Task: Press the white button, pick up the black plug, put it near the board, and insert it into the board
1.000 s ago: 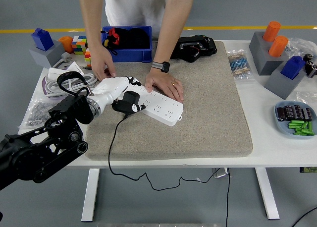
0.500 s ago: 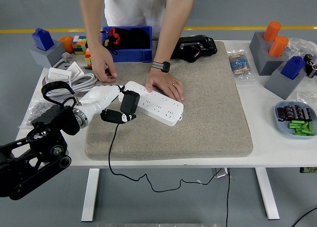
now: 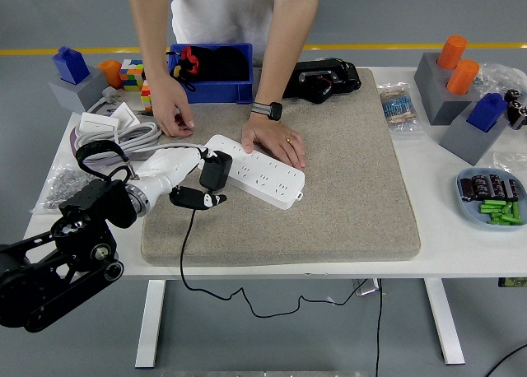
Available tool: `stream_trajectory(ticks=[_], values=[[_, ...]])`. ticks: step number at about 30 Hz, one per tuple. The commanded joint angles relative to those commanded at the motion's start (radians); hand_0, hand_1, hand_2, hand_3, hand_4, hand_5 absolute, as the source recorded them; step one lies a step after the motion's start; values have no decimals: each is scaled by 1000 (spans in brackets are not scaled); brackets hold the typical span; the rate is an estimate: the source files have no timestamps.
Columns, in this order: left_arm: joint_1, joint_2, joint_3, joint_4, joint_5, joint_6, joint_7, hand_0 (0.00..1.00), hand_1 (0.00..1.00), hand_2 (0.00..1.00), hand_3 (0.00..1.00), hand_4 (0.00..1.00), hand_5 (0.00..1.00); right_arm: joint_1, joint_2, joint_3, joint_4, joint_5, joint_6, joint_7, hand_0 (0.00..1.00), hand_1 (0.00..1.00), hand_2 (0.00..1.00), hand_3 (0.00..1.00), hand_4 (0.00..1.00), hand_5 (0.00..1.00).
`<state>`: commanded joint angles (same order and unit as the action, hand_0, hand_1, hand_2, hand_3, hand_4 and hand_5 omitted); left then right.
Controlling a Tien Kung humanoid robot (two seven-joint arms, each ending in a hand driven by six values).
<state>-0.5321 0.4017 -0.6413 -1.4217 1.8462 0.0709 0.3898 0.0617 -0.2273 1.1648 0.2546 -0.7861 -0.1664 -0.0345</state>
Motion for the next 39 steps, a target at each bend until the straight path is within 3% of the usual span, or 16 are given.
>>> stream_trajectory(ticks=[26,39], values=[[-55,-73,9,91,2,-5,-3,767,830,777,772,837,445,1,0,-7,2,4,0,2,588,492,494,523,630,311],[-87,-110,22,171,-12,0,-20,763,825,774,771,837,447,1,-1,-10,2,6,0,3,587,492,493,523,630,311]])
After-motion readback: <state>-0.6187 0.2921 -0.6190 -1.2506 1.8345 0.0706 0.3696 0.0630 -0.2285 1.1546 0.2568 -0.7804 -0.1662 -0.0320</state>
